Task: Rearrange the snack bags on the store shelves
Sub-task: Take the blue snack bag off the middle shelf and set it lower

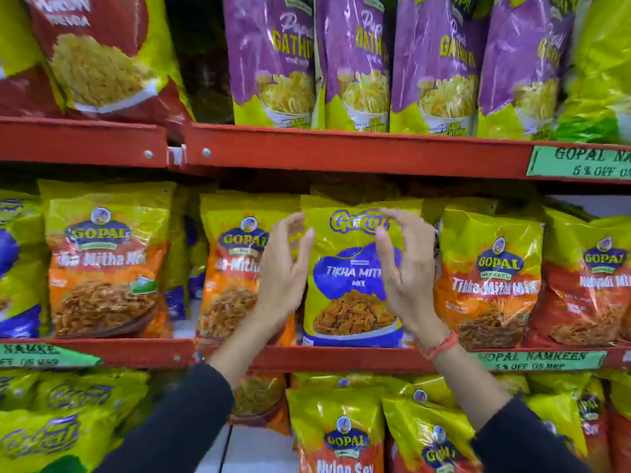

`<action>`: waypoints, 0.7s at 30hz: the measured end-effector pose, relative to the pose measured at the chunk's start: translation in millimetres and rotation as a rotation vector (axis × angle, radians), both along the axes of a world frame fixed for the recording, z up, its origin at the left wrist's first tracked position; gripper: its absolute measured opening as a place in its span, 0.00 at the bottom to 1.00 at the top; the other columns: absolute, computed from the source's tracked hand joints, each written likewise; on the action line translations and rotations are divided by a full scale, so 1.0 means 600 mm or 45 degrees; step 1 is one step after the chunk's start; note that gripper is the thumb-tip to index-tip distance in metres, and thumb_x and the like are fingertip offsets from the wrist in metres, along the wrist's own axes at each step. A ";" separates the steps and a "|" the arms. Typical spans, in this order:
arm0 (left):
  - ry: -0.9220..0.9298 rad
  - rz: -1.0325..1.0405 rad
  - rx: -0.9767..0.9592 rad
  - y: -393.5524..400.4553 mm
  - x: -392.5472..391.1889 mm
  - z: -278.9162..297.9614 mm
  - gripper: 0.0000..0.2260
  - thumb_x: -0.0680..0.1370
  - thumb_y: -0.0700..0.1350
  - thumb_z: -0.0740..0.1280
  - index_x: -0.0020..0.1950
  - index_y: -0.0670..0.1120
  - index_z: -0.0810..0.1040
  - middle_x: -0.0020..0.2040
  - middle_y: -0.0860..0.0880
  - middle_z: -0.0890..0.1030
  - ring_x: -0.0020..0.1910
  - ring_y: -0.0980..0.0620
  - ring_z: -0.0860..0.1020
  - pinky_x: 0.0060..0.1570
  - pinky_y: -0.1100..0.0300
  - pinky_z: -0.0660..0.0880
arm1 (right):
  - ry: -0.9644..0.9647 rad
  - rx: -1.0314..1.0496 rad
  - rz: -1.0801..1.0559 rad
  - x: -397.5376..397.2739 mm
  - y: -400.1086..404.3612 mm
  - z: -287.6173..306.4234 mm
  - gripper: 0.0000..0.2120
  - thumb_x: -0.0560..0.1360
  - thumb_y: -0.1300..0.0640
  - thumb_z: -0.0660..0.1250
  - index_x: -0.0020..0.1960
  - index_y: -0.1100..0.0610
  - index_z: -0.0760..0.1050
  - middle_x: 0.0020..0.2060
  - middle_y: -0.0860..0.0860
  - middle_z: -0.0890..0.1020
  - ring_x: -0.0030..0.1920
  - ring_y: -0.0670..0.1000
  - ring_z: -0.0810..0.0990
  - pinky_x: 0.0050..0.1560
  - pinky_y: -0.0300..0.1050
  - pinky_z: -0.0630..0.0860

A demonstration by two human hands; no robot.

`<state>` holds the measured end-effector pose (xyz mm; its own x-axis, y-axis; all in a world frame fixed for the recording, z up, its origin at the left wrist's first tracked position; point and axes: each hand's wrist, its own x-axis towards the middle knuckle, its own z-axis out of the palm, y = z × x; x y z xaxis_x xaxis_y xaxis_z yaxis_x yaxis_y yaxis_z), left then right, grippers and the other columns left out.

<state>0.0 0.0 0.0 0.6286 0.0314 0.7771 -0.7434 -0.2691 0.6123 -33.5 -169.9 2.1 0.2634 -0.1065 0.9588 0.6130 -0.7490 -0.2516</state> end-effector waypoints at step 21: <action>0.522 -0.146 -0.535 -0.085 0.034 -0.083 0.12 0.82 0.53 0.56 0.47 0.55 0.78 0.39 0.56 0.85 0.40 0.61 0.82 0.41 0.66 0.76 | 0.525 0.907 0.309 0.033 -0.036 -0.097 0.15 0.76 0.36 0.59 0.56 0.40 0.77 0.35 0.30 0.82 0.32 0.33 0.76 0.36 0.27 0.71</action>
<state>20.4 -50.9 -49.6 0.8921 0.1979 0.4062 -0.4342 0.1266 0.8919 -13.7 -191.4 -55.8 0.6696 -0.5425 0.5074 0.4920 -0.1879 -0.8501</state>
